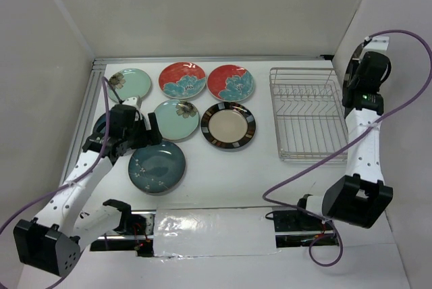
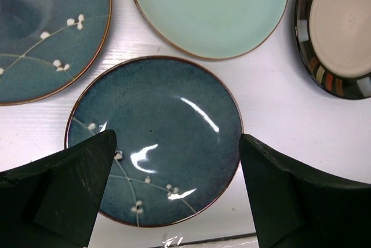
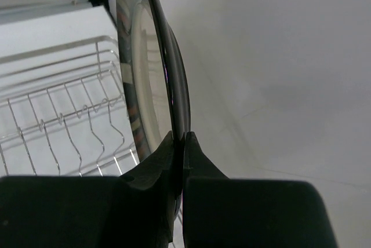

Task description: Load the plates into the dish rack

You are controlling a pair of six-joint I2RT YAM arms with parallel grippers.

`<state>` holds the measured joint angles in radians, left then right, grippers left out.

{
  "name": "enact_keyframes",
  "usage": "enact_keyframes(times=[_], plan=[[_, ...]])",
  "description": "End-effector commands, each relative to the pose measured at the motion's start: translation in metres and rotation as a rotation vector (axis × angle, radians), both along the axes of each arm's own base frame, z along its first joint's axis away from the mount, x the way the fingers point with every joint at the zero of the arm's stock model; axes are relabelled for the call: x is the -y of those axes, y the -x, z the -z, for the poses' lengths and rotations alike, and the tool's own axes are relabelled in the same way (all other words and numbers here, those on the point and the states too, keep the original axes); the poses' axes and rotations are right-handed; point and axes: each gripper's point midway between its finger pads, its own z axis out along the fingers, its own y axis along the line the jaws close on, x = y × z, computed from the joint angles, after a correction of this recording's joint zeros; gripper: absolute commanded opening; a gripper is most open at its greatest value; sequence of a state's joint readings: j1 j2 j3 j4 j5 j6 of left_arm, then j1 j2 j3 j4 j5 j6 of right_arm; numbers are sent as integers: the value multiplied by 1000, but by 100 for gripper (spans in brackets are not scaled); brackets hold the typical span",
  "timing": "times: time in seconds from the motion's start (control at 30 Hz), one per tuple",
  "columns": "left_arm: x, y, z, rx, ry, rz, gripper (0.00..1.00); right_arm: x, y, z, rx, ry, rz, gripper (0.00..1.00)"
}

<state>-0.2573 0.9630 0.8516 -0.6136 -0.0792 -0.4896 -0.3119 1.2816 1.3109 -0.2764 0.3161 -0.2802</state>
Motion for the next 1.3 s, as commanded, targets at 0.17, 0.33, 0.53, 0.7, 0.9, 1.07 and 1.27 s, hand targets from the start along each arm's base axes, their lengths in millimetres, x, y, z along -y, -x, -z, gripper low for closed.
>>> enact_keyframes(times=[0.17,0.33,0.53,0.7,0.9,1.07,1.27], plan=[[10,-32,-24,100,20,19,100,13,-36,-64,280,66,-105,0],[10,-28,-19,94,9,40,100,23,-40,-54,241,92,-90,0],[14,-29,-21,99,26,55,100,26,-39,-52,223,119,-94,0],[17,-28,-21,98,31,75,100,29,-43,-17,151,95,-96,0],[17,-28,-19,98,31,75,100,26,-42,27,87,52,-104,0],[19,-27,-19,96,38,83,100,19,-49,41,76,10,-149,0],[22,-27,-14,85,48,96,100,16,-60,58,66,-81,-153,33]])
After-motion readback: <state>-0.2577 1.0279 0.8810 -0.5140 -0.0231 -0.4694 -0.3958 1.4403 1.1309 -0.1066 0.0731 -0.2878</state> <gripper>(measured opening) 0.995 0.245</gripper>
